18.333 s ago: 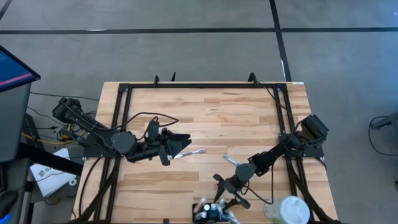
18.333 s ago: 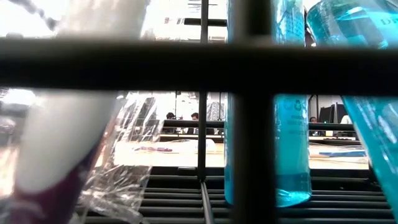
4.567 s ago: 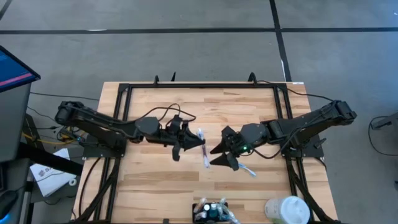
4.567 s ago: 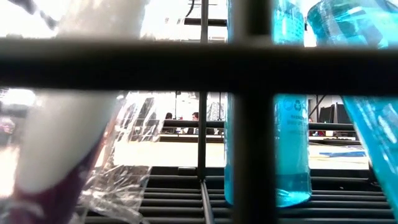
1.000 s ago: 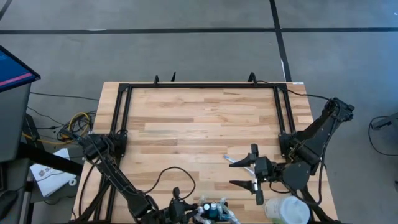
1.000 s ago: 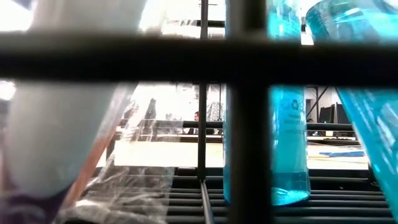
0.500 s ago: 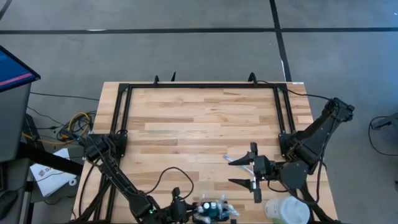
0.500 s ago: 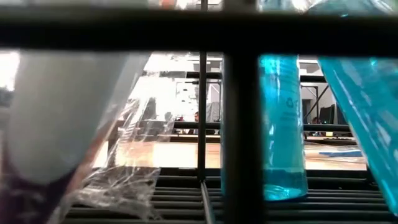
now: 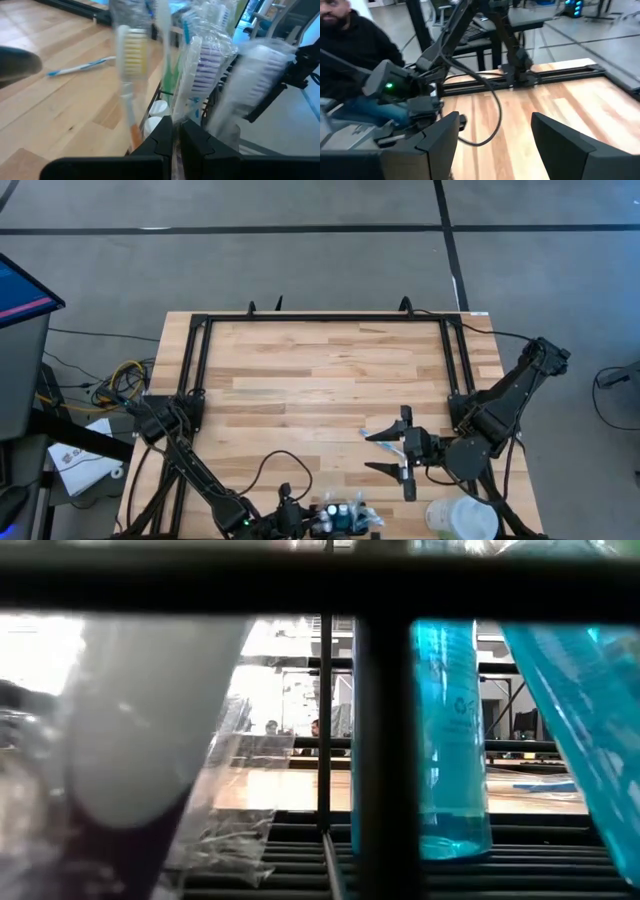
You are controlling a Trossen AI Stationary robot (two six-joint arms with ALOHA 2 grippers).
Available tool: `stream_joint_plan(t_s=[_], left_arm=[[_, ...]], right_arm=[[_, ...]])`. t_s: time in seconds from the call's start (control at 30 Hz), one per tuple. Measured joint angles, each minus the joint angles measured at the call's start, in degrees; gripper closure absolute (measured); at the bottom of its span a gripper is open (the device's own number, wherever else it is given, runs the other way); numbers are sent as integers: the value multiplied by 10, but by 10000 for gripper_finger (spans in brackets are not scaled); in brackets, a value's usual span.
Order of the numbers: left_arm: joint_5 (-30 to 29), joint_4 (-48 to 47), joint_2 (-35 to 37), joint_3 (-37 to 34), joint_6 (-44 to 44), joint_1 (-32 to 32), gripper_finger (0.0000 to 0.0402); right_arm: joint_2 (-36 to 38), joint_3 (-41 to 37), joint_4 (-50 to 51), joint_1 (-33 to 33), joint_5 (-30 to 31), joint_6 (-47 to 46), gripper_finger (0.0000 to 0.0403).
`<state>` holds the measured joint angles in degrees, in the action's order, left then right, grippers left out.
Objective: Pick & Place toothbrushing station
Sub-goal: Put the purple toothbrush into the black mesh organizer, then put the blue toothbrush into the black mesh organizer
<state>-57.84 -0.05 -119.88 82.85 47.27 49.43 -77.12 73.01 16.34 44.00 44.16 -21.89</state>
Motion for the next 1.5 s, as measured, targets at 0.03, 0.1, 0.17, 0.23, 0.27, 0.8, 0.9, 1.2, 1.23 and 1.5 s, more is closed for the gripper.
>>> stream_joint_plan(t_s=[0.03, 0.1, 0.17, 0.23, 0.27, 0.8, 0.9, 1.2, 1.23, 1.5], left_arm=[[-3, 0, 0, 0, 0, 0, 398], [-3, -1, -1, 0, 2, 0, 398], [-2, -1, -1, 0, 2, 0, 398], [2, -1, -1, 0, 8, 0, 398], [3, -2, -1, 0, 11, 0, 398], [34, -2, -4, -2, 72, 0, 338], [39, -3, -4, -2, 90, 0, 310], [38, 1, 6, -2, 110, 3, 259], [38, 0, 6, -2, 112, 3, 259], [77, -1, 6, -2, 168, 6, 259]], right_arm=[[0, 0, 0, -2, -7, 0, 163], [0, 0, 1, -7, -14, 0, 163], [0, 0, 2, -10, -25, 0, 163], [0, 0, 4, -15, -35, 0, 163], [0, 0, 4, -17, -39, 0, 163], [0, 0, 17, -21, -57, -2, 163], [0, 0, 17, -21, -84, -2, 163], [0, 0, 45, -17, -104, -2, 163], [0, 0, 49, -17, -112, -2, 163], [0, 0, 85, -17, -167, -24, 163]])
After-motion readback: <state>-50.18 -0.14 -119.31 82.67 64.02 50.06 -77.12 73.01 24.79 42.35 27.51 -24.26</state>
